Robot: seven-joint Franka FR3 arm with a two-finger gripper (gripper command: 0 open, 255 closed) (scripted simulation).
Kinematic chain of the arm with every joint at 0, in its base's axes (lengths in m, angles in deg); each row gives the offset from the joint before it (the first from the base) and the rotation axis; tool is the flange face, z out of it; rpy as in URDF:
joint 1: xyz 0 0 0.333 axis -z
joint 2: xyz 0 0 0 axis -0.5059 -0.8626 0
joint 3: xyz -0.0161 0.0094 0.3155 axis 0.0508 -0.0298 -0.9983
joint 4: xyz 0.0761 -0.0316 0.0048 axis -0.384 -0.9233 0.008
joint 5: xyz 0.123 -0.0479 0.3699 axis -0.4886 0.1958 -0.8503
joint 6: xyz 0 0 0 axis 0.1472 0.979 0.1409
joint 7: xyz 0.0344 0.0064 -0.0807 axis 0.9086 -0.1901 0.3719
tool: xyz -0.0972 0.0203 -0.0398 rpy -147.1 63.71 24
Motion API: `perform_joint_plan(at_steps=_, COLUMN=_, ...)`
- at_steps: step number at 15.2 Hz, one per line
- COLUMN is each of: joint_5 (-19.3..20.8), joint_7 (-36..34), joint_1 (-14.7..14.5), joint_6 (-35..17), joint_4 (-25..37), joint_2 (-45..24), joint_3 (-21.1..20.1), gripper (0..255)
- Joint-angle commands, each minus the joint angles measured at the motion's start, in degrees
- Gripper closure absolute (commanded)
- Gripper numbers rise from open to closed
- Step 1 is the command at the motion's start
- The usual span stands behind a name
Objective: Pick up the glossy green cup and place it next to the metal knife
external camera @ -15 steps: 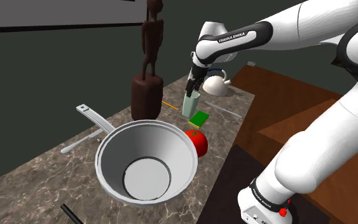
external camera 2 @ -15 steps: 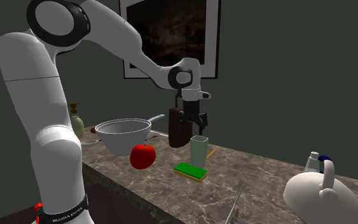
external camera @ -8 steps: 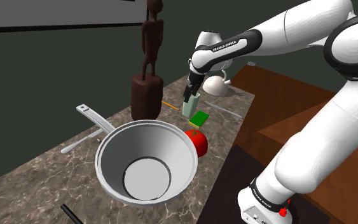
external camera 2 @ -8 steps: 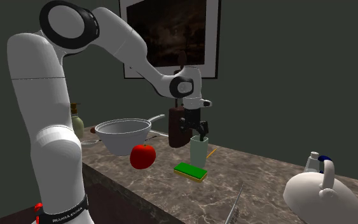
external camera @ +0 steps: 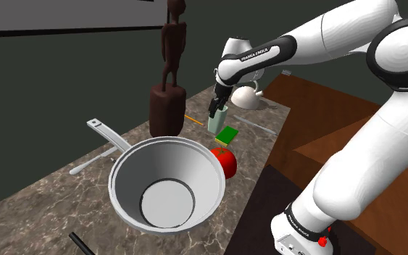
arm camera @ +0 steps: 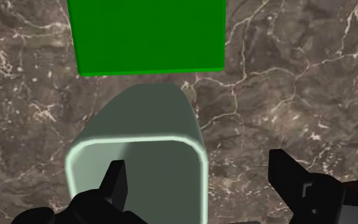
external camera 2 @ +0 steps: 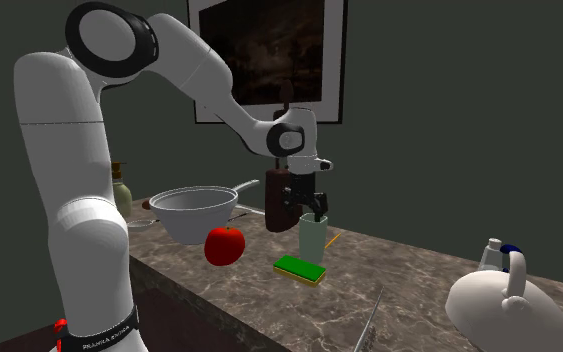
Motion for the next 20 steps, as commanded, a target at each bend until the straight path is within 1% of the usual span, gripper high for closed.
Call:
perform_joint_plan(at_steps=1, joint_5=0.00, joint_7=0.00, joint_1=0.00, joint_6=0.00, joint_4=0.00, joint_2=0.00, joint_3=0.00, gripper=255)
perform_joint_plan(at_steps=10, joint_5=0.00, joint_7=0.00, joint_1=0.00, joint_6=-0.01, joint_4=-0.01, joint_2=0.00, joint_3=0.00, gripper=255)
perform_joint_plan(at_steps=20, joint_5=0.56, joint_7=-0.45, joint_1=-0.01, joint_6=7.70, joint_4=4.25, joint_2=3.48, joint_3=-0.12, gripper=255)
